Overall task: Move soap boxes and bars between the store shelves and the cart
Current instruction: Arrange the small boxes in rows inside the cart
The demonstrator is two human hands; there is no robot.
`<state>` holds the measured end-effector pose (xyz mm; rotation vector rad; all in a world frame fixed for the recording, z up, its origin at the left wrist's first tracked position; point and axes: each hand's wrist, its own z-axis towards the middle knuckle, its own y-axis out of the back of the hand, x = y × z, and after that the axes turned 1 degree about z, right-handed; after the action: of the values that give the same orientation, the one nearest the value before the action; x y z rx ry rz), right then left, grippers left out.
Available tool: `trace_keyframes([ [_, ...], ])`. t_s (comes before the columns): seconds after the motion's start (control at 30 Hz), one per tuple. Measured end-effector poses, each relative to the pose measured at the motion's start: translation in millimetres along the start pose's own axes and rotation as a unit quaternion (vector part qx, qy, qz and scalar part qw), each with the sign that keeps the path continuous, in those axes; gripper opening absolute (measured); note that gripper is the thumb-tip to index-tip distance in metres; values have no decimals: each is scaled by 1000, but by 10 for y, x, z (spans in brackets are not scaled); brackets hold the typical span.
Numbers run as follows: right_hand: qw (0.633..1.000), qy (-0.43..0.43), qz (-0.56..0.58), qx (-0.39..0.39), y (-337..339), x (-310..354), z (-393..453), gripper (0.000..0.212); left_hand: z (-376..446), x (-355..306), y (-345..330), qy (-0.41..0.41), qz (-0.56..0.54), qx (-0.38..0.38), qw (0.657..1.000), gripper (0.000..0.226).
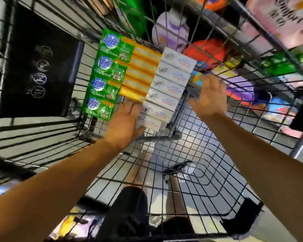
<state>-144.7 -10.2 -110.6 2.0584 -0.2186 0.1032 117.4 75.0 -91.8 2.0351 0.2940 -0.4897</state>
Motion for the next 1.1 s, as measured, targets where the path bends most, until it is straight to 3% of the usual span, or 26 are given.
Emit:
trace_keyframes([
  [0.2, 993, -34, -81, -75, -160, -25, 178, 57, 10, 76, -116, -51, 2, -38, 998, 74],
  [0.43, 994, -36, -93, -36, -45, -9, 109, 43, -45, 49, -78, -102, -15, -71, 992, 64],
  [0.6, 997, -55, 49, 17, 185, 51, -426, 49, -244, -81, 181, -92, -8, -47, 995, 56],
  [0.77, 997, -47, 62, 30, 536, 12, -1011, 43, -514, -411, 562, -106, 1, -66, 992, 44],
  [0.93, 983, -2, 180, -25, 1043, -120, -1735, 43, -822, -991, 844, -104, 19, -90, 990, 48],
  [1.03, 978, -7, 198, -67, 1416, -277, -2216, 45, -1077, -1524, 983, -58, -28, -87, 994, 37],
  [1.1, 973, -14, 208, -102, 1616, -466, -2534, 46, -1302, -1901, 1039, -84, -27, -89, 992, 36],
])
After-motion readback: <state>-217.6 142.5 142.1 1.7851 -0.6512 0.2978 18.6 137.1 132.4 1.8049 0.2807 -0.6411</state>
